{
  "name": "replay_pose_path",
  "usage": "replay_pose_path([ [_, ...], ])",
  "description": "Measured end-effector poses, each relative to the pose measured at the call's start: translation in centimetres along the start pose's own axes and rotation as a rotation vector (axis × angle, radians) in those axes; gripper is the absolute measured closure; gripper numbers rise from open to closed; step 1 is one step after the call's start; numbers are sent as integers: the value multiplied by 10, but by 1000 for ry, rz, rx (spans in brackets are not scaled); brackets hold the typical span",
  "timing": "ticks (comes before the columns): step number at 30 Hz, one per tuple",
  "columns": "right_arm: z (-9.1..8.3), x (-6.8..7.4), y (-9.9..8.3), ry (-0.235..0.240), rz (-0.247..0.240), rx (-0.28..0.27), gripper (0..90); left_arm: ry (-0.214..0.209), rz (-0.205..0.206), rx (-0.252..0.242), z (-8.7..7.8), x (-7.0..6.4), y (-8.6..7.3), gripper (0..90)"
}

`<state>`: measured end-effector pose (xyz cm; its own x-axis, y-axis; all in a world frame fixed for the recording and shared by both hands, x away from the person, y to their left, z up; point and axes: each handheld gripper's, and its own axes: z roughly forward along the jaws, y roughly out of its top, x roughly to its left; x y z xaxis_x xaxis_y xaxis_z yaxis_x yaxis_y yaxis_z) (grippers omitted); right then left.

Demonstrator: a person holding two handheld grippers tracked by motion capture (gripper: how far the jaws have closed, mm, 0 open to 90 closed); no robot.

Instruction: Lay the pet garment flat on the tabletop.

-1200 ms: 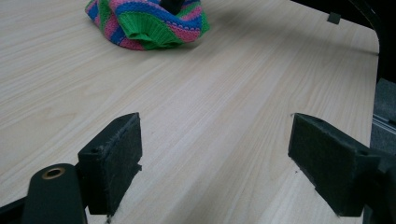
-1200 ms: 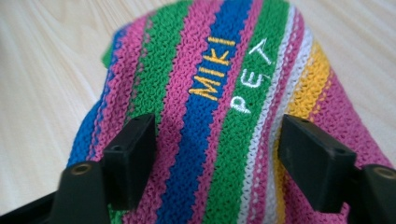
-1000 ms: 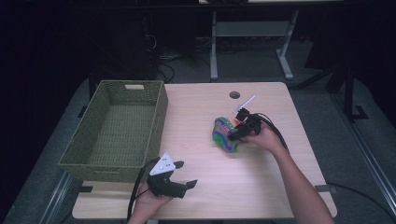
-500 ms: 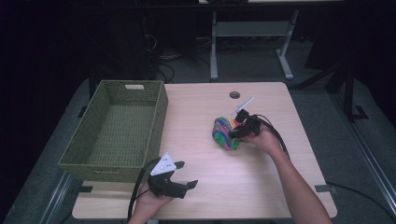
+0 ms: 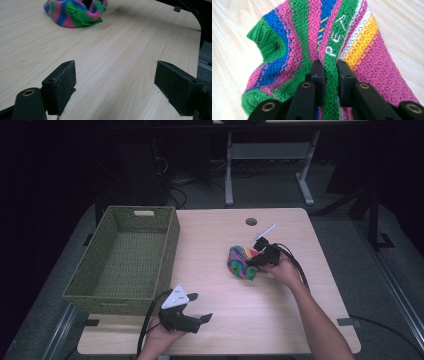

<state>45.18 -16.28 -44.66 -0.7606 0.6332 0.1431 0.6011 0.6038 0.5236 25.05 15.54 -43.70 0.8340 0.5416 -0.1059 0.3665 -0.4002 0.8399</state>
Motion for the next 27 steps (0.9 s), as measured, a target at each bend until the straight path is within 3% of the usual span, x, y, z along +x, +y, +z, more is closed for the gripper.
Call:
replay_pose_path([
  [5,-3,-3,-1,18,20,-14,794,0,1,2,1,-1,0,172],
  [27,-29,-2,-1,38,28,-77,799,-3,-3,-5,0,0,0,172],
])
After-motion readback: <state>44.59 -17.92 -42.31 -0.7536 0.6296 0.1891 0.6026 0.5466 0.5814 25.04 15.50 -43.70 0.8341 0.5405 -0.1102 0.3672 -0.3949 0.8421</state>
